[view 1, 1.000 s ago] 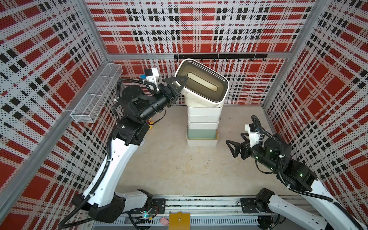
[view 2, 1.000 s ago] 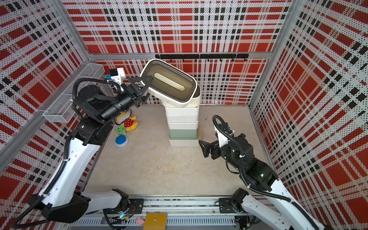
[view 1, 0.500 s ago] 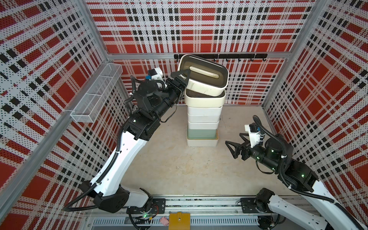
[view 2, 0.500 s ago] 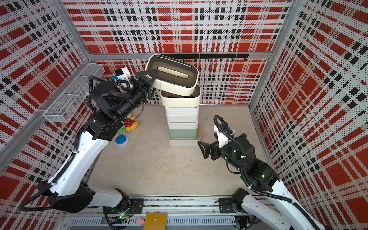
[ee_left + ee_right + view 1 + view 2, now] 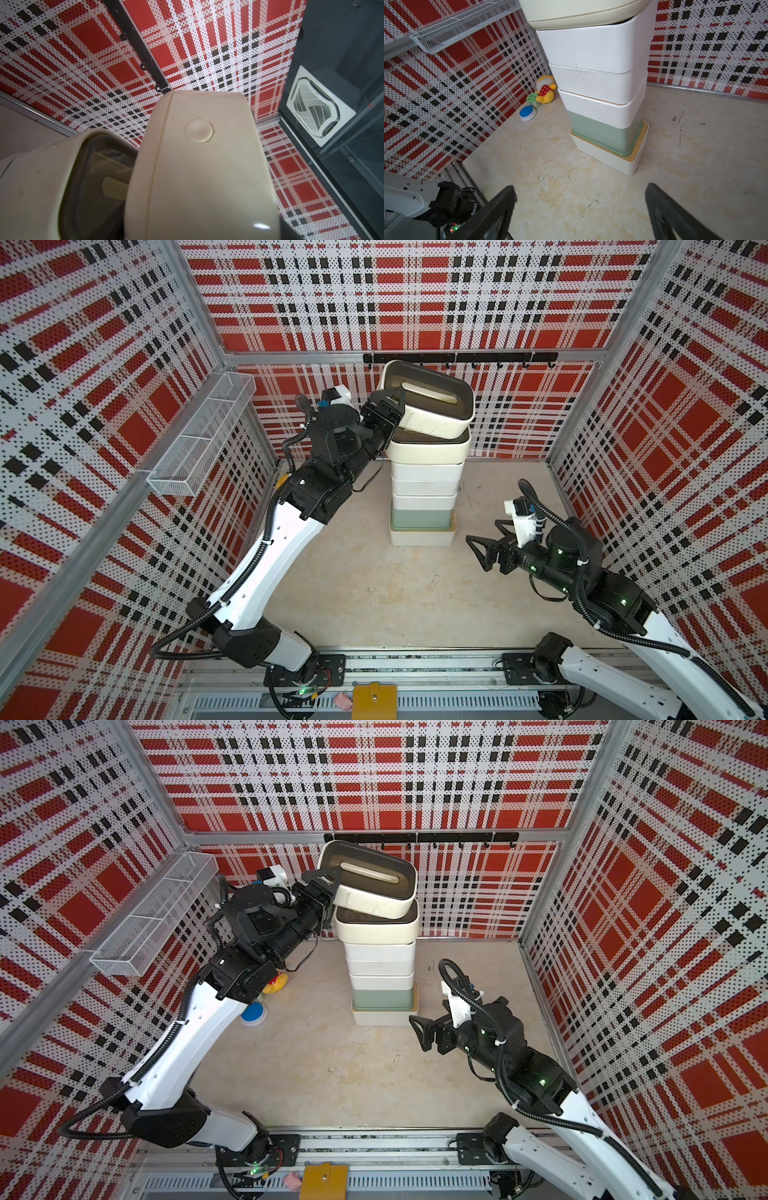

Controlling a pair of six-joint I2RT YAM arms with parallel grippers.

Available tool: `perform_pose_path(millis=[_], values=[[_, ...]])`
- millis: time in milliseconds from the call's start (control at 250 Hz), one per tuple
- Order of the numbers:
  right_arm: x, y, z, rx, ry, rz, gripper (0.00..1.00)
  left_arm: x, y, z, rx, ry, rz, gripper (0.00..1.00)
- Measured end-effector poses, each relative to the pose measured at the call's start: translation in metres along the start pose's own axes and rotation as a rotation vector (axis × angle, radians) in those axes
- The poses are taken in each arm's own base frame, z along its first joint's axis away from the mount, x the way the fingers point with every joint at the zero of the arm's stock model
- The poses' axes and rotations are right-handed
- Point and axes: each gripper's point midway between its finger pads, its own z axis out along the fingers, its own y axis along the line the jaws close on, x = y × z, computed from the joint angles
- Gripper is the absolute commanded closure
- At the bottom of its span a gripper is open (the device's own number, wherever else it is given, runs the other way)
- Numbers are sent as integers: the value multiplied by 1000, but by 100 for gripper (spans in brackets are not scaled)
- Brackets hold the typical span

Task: Stack the tissue boxes
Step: Place the tissue box at the tissue box.

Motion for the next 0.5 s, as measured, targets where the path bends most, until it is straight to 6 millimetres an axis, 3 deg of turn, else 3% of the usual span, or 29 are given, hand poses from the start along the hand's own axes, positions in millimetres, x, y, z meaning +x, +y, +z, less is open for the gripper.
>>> perform_pose_path(millis=[500], values=[[15, -4, 6, 7, 26, 7, 0, 3, 5, 6, -10, 3, -13, 16]])
